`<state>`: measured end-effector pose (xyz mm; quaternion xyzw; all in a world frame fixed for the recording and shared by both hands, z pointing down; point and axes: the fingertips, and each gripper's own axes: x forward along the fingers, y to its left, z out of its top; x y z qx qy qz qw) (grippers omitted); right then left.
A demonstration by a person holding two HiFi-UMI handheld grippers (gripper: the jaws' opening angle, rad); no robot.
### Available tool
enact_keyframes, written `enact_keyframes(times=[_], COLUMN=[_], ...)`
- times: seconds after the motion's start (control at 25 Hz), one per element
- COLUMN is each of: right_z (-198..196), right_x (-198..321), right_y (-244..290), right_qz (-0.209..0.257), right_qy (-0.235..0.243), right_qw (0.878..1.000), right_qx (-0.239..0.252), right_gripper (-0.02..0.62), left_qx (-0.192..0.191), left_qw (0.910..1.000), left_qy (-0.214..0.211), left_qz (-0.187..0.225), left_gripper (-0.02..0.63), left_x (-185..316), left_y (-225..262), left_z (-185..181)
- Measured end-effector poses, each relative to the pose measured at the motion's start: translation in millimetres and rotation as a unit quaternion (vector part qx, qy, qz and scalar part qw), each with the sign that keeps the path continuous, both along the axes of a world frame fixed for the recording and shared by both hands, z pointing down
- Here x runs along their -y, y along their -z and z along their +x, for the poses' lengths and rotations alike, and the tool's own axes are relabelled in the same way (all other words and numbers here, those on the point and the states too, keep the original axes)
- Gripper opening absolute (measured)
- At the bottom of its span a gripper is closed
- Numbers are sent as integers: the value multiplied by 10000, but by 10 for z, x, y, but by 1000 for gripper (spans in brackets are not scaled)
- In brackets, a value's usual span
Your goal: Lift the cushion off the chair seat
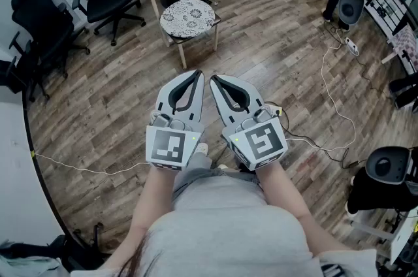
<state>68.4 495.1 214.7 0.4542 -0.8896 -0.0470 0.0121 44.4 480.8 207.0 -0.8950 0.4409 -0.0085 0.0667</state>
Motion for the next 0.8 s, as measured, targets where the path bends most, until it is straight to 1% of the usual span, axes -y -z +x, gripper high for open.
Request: enact_keyframes(times=[0.2, 0.36, 0.52, 0.72, 0.8], right_z=[46, -19, -97, -139, -167], right_x=[-65, -57, 25, 392, 585], right_y=[45, 14, -46, -58, -74], right_qz=[35, 53, -51, 35, 25], right_qy=[107, 196, 259, 179, 129], right_qw=[9999, 9995, 9993, 9997, 9998], right_qx=[-86, -242, -267, -171, -134], right_gripper=[25, 25, 25, 25, 25], left_qx=[27, 19, -10, -45, -38], left_qw=[9999, 9998, 9997, 9997, 9998], left_qy=[102, 190, 209, 161, 122], left_qz=[-22, -17, -95, -195, -179], left_gripper=[2, 2, 2, 2, 2], left_x=[-44, -3, 116, 476, 652], left_y=[20, 32, -64, -196, -175], left_z=[58, 22, -40, -120, -150])
